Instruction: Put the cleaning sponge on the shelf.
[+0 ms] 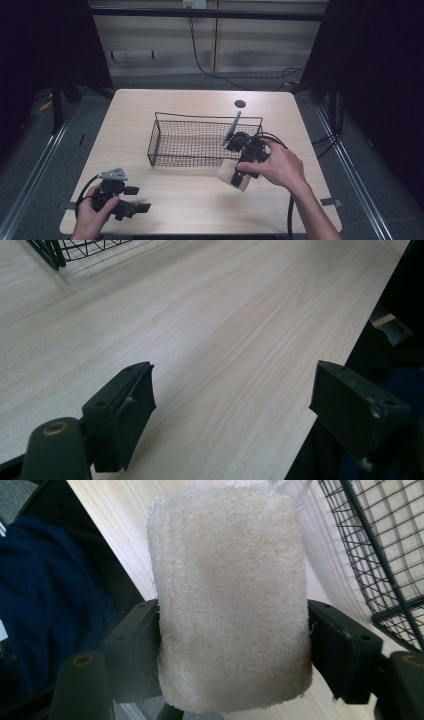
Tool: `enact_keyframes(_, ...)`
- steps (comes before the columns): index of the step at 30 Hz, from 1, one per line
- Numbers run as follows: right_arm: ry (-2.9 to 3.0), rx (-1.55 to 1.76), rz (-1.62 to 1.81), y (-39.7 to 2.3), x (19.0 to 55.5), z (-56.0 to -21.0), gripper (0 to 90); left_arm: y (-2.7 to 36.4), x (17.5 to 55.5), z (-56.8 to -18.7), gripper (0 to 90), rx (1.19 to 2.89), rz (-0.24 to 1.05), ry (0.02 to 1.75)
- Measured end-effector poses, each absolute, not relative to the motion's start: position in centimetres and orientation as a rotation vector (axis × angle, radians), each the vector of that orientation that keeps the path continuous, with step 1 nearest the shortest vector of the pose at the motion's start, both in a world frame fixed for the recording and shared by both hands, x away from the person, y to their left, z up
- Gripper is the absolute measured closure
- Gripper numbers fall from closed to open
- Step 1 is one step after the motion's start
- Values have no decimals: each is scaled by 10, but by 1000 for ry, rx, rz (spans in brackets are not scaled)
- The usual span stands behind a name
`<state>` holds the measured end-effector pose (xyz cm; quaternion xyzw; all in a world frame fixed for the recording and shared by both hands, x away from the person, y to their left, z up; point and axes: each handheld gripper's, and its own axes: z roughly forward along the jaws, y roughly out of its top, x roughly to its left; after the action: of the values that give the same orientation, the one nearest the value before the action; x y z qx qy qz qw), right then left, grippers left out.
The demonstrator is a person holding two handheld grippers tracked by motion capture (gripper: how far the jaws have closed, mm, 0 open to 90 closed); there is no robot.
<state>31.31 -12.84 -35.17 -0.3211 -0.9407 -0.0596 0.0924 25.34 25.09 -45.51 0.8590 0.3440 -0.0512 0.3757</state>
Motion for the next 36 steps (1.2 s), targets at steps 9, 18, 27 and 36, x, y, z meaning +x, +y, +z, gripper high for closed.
enact_keyframes(9,-2787,-984,-210,-131,319,-340,261,251,253,-455,173,2201,-130,878)
enact_keyframes(18,-2786,-995,-221,-130,327,-334,261,251,253,-455,173,2199,-129,879)
enact_keyframes(27,-2788,-1036,-237,-129,337,-326,261,251,254,-455,173,2198,-126,882)
enact_keyframes(36,-2740,-1133,-240,-135,350,-328,261,251,254,-455,173,2197,-128,883)
